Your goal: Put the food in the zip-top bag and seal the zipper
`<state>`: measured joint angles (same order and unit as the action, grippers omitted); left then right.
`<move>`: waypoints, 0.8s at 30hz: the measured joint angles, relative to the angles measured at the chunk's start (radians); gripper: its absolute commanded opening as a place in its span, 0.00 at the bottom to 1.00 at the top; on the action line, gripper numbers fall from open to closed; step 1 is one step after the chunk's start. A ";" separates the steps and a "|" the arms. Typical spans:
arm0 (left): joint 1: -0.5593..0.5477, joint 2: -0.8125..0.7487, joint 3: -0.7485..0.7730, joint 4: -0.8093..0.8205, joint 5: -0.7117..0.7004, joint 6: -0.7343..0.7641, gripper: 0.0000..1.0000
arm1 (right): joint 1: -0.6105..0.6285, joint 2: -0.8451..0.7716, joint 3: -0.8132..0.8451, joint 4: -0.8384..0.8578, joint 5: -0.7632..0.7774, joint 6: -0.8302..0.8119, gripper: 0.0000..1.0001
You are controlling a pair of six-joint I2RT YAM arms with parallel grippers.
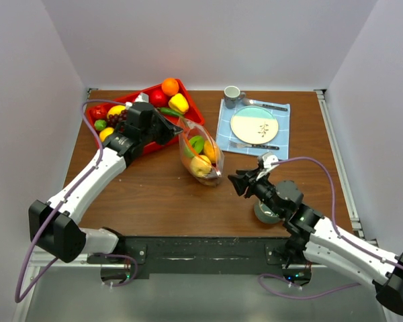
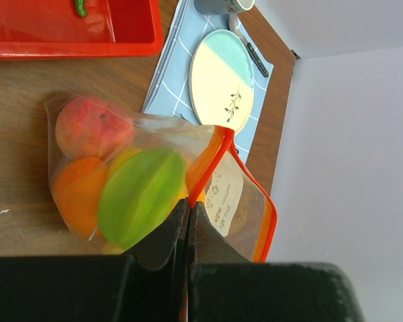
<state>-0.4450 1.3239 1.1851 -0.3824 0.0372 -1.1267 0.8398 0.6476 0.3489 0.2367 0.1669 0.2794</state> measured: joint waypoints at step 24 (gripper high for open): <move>0.000 0.000 0.000 -0.001 0.000 -0.007 0.00 | 0.180 0.291 0.027 0.213 0.175 -0.090 0.31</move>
<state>-0.4450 1.3239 1.1854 -0.3832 0.0372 -1.1339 1.0203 0.9382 0.3763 0.4496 0.3424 0.1898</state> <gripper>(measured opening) 0.018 0.352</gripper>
